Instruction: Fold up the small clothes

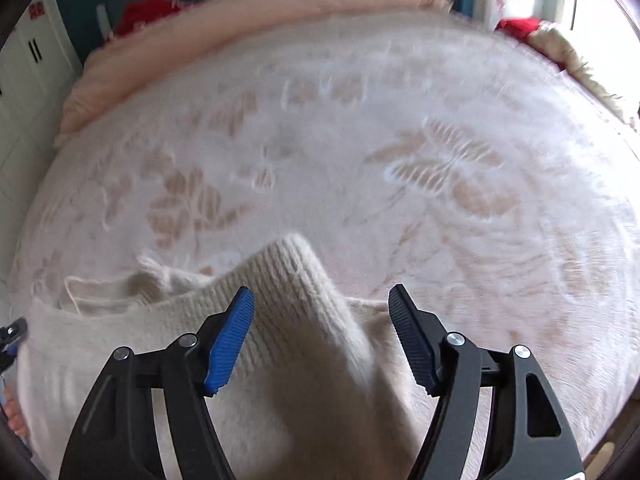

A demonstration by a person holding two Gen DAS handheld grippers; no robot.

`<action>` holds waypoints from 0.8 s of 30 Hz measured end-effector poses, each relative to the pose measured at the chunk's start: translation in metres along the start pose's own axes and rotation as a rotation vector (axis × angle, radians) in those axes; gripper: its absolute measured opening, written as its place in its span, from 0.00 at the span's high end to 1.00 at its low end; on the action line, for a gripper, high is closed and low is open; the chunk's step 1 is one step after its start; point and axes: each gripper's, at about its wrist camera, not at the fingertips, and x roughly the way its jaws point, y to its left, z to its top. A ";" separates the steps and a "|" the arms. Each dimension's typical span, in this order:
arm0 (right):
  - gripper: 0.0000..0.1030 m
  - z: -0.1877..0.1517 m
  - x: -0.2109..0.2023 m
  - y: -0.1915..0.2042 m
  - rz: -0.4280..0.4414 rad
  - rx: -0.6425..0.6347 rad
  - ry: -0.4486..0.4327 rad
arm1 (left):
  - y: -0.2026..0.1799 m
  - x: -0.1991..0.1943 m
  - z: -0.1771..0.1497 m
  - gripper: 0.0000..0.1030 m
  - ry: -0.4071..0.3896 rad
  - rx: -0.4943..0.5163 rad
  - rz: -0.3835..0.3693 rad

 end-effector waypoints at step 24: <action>0.78 -0.092 -0.090 0.072 0.335 -0.069 -0.095 | -0.043 -0.086 -0.072 0.62 -0.141 0.094 -0.085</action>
